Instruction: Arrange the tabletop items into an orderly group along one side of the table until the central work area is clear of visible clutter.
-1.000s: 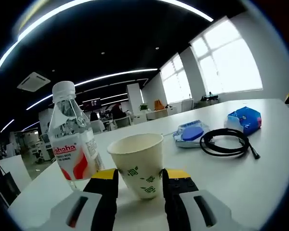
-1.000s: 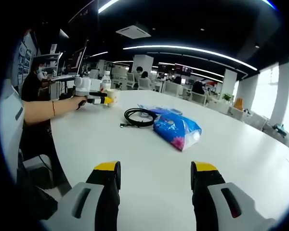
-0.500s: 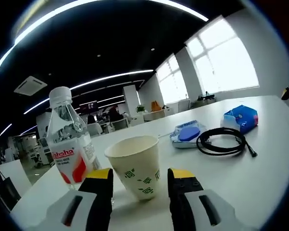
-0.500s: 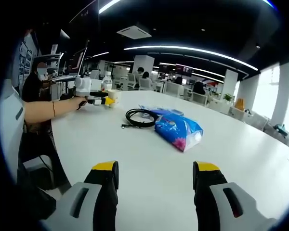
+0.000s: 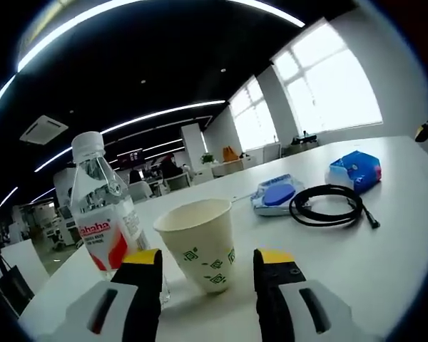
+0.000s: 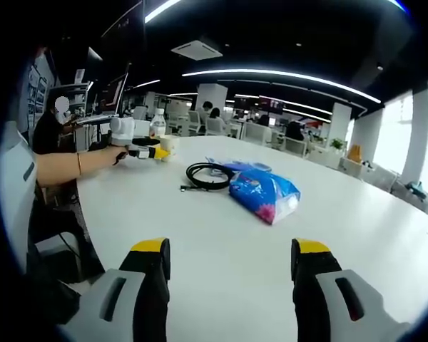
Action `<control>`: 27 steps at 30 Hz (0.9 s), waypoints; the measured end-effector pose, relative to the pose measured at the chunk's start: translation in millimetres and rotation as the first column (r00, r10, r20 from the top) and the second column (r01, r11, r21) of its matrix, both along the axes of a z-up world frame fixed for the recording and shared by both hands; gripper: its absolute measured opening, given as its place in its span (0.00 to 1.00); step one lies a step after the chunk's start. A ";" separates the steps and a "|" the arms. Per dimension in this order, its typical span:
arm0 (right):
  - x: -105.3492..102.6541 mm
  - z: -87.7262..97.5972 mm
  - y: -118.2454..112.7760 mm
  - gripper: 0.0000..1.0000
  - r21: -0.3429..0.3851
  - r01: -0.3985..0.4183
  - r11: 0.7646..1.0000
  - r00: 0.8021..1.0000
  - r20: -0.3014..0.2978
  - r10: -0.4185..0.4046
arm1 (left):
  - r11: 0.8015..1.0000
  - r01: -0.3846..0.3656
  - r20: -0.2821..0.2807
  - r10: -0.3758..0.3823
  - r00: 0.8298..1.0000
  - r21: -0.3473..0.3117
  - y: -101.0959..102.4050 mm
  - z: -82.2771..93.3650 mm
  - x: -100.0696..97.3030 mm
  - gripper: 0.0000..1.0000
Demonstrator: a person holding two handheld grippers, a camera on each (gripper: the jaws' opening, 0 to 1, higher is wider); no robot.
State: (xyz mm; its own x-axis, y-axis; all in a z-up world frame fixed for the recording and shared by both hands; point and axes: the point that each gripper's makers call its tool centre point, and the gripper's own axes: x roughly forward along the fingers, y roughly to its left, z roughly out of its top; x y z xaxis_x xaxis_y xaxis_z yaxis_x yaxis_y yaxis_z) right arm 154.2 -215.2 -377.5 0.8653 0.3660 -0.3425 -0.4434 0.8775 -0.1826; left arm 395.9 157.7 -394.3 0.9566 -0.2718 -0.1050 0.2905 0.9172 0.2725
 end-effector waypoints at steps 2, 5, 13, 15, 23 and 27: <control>-0.5 0.3 0.4 0.68 0.003 -0.001 1.000 1.000 0.001 0.001 | 1.000 0.002 0.004 -0.002 1.000 0.009 -0.6 1.4 -0.4 0.54; -1.0 0.3 0.3 0.69 0.002 0.000 1.000 1.000 0.002 0.000 | 1.000 0.004 0.006 -0.004 1.000 0.019 -0.9 2.7 -1.6 0.56; -3.5 2.6 0.8 0.72 0.002 -0.003 1.000 1.000 0.010 0.003 | 0.999 0.011 0.007 -0.011 1.000 0.032 -1.3 3.7 -6.6 0.61; -4.1 3.1 0.8 0.73 0.000 -0.004 1.000 1.000 0.014 0.004 | 0.999 0.012 0.007 -0.012 1.000 0.035 -1.1 3.6 -8.9 0.62; -7.0 6.7 0.3 0.74 -0.010 -0.012 1.000 0.999 0.031 0.013 | 0.998 0.025 0.005 -0.025 1.000 0.053 -0.3 7.0 -12.1 0.65; -7.6 9.1 -1.8 0.75 -0.012 -0.009 1.000 0.999 0.043 0.009 | 0.998 0.041 0.013 -0.042 0.999 0.057 -2.7 11.4 -15.6 0.70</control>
